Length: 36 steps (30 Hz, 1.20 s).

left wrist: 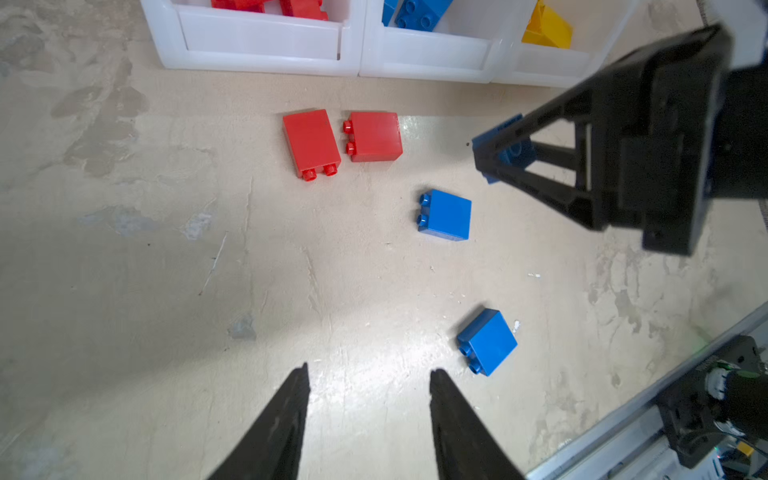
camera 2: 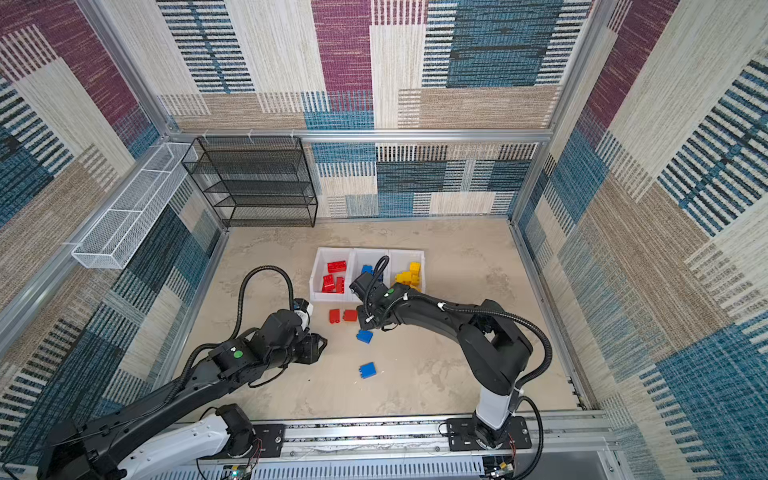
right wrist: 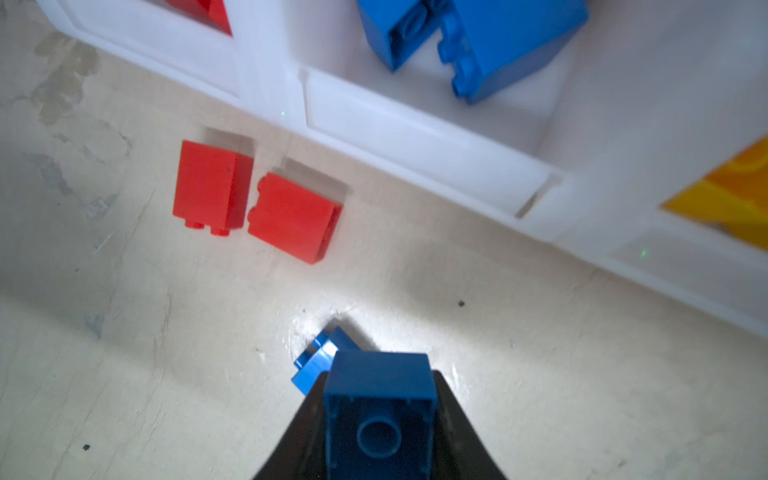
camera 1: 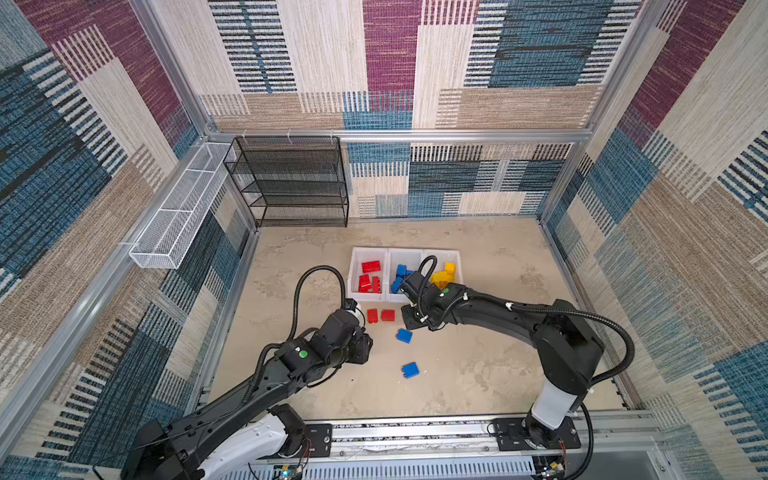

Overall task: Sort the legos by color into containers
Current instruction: 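Carry the blue brick with the right gripper into the blue compartment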

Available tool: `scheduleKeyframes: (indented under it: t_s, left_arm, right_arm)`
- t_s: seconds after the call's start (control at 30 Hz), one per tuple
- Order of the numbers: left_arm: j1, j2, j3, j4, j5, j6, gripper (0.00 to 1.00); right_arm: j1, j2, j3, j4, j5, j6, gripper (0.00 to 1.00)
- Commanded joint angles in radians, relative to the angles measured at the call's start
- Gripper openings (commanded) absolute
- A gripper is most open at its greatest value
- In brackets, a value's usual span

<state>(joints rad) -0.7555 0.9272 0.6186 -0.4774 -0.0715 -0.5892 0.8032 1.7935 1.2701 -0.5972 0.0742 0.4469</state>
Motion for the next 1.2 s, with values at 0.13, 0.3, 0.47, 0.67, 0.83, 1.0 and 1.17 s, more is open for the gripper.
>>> scheduleKeyframes:
  t_s: [0.13, 0.3, 0.47, 0.67, 0.83, 1.0, 1.17]
  left_arm:
    - [-0.001, -0.073, -0.02, -0.082, -0.025, -0.038, 0.5]
    - [-0.001, -0.123, -0.044, -0.097, -0.028, -0.056, 0.51]
    - [-0.001, -0.167, -0.077, -0.09, -0.036, -0.07, 0.51]
    - [-0.001, -0.176, -0.099, -0.079, -0.022, -0.077, 0.51]
    - [-0.001, -0.197, -0.111, -0.094, -0.025, -0.093, 0.51]
    - [-0.001, -0.221, -0.125, -0.098, -0.04, -0.098, 0.51]
    - [-0.001, -0.211, -0.129, -0.085, -0.04, -0.098, 0.51]
  right_arm:
    - [-0.068, 0.127, 0.204, -0.012, -0.013, -0.116, 0.31]
    - [-0.114, 0.207, 0.326, -0.038, -0.017, -0.154, 0.31]
    - [-0.15, 0.287, 0.488, -0.089, 0.005, -0.182, 0.31]
    - [-0.171, 0.362, 0.604, -0.119, 0.016, -0.192, 0.31]
    - [-0.177, 0.415, 0.647, -0.135, 0.017, -0.188, 0.31]
    - [-0.179, 0.426, 0.656, -0.142, 0.018, -0.183, 0.51]
    - [-0.179, 0.408, 0.658, -0.149, 0.027, -0.181, 0.66]
